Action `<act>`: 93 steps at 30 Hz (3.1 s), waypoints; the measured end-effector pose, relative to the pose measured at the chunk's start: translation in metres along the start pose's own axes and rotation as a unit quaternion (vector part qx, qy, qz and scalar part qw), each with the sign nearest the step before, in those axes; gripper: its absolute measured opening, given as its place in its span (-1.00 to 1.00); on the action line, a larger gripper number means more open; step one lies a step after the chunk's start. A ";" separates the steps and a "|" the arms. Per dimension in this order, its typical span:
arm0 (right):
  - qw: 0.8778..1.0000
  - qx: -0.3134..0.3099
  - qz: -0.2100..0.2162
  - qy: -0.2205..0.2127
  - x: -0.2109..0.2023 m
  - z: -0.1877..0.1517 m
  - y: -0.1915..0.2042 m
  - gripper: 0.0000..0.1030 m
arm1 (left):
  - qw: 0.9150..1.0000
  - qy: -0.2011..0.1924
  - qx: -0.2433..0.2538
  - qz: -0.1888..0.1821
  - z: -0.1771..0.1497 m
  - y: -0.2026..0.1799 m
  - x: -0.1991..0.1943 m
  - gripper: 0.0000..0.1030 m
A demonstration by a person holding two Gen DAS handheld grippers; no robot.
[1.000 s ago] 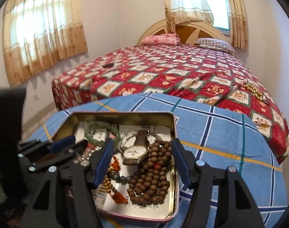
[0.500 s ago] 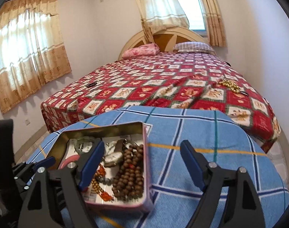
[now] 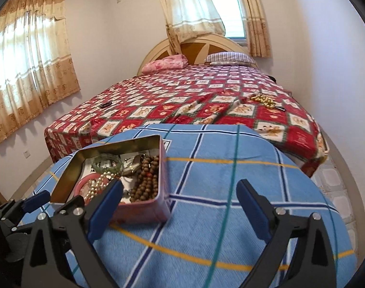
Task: Organize jewelry
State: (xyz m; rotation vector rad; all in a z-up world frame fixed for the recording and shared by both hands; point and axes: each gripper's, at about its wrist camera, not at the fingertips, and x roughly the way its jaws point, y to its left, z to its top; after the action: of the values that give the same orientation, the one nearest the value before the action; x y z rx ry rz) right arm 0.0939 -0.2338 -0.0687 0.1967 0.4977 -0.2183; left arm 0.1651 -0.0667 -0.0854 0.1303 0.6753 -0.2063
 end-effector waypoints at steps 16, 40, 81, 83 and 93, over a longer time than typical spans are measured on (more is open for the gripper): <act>1.000 -0.008 0.009 -0.001 -0.072 -0.013 0.005 1.00 | 0.998 -0.044 -0.019 0.034 -0.033 0.011 -0.088 0.38; 0.992 -0.016 0.028 -0.124 -0.164 0.004 0.027 1.00 | 0.986 -0.150 -0.024 0.061 -0.034 0.017 -0.196 0.56; 0.989 -0.007 0.021 -0.148 -0.172 0.005 0.022 1.00 | 0.982 -0.167 -0.020 0.083 -0.029 0.016 -0.204 0.65; 0.989 -0.007 0.020 -0.147 -0.172 0.005 0.022 1.00 | 0.982 -0.168 -0.019 0.083 -0.029 0.016 -0.204 0.65; 0.991 -0.006 0.019 -0.136 -0.170 0.005 0.022 1.00 | 0.986 -0.151 -0.037 0.062 -0.030 0.021 -0.200 0.65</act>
State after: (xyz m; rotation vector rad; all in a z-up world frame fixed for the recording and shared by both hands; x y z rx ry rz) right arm -0.0442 -0.1871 0.0218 0.1610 0.2241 -0.2014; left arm -0.0005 -0.0115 0.0191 0.0676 0.3715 -0.0776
